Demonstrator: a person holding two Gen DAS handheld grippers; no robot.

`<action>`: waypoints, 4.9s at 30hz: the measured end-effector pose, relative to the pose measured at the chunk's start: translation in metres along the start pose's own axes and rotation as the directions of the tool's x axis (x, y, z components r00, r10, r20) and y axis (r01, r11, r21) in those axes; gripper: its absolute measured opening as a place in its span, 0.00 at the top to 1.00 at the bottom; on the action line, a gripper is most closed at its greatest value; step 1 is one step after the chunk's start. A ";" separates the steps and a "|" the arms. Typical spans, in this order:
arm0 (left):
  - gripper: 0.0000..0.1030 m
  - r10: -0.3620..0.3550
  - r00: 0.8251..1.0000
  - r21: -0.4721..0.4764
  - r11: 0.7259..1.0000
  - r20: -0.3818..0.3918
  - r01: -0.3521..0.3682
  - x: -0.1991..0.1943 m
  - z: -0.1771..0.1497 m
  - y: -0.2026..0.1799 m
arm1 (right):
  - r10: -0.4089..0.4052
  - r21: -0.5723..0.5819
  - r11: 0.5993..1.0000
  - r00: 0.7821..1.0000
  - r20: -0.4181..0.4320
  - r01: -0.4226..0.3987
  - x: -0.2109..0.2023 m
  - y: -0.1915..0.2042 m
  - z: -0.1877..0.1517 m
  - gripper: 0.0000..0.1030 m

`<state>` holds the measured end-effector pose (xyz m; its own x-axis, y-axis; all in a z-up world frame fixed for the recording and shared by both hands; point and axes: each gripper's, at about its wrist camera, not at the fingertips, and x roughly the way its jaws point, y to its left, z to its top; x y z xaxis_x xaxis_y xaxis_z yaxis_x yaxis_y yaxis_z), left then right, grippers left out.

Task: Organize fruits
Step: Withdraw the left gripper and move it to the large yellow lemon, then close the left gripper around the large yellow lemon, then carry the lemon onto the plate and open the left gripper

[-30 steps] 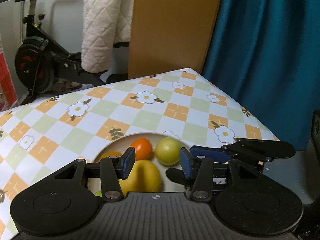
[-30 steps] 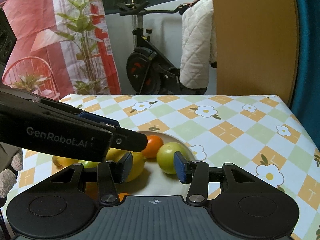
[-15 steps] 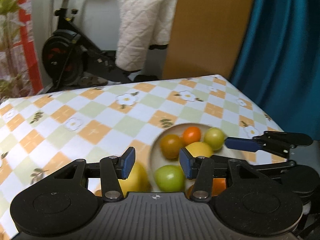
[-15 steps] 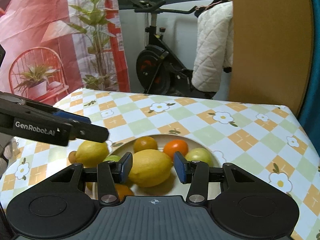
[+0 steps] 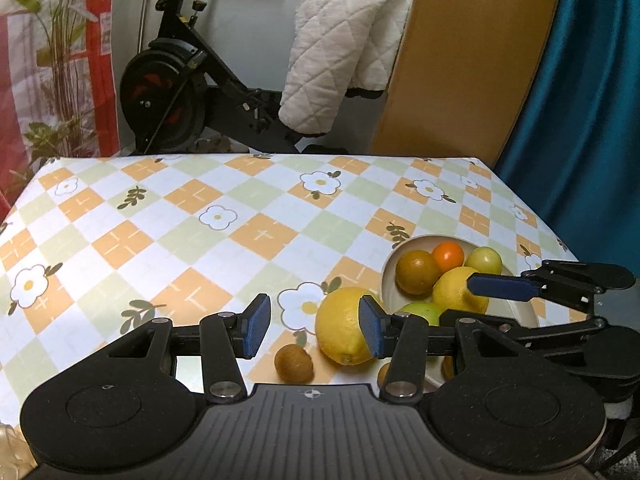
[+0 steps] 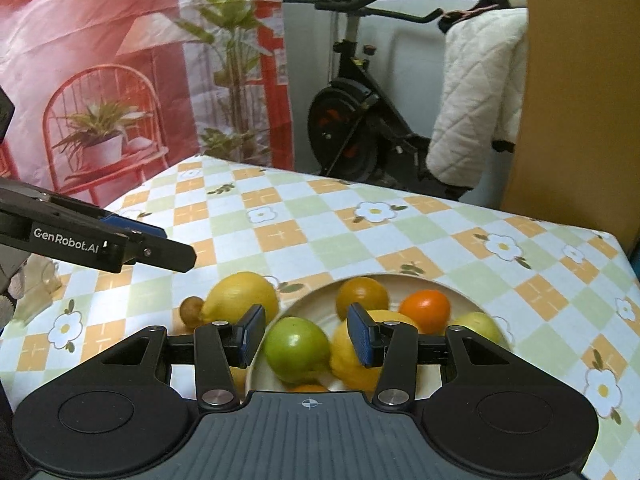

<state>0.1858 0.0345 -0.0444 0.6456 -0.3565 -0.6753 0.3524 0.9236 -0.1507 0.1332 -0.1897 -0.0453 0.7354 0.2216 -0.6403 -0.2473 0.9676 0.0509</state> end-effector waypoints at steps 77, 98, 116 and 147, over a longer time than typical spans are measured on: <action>0.46 -0.150 0.988 -0.203 0.969 -0.030 0.141 0.019 -0.039 -0.002 | 0.092 -0.135 0.986 0.994 -0.054 -0.098 0.036 0.059 -0.003 0.53; 0.54 -0.159 0.987 -0.233 0.961 -0.026 0.148 0.019 -0.045 0.003 | 0.082 -0.127 0.987 0.991 -0.105 -0.095 0.044 0.056 -0.012 0.45; 0.45 -0.165 0.986 -0.240 0.959 -0.033 0.152 0.032 -0.042 0.004 | 0.039 -0.240 0.969 0.994 -0.098 -0.062 0.050 0.068 -0.013 0.45; 0.46 -0.121 0.993 -0.097 0.988 -0.018 0.118 0.004 -0.020 -0.043 | 0.044 -0.182 0.983 0.996 0.082 -0.029 -0.013 0.044 -0.010 0.55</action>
<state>0.1595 -0.0042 -0.0554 0.5861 -0.4627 -0.6651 0.3593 0.8842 -0.2985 0.1068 -0.1508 -0.0422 0.7728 0.2732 -0.5728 -0.3788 0.9228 -0.0709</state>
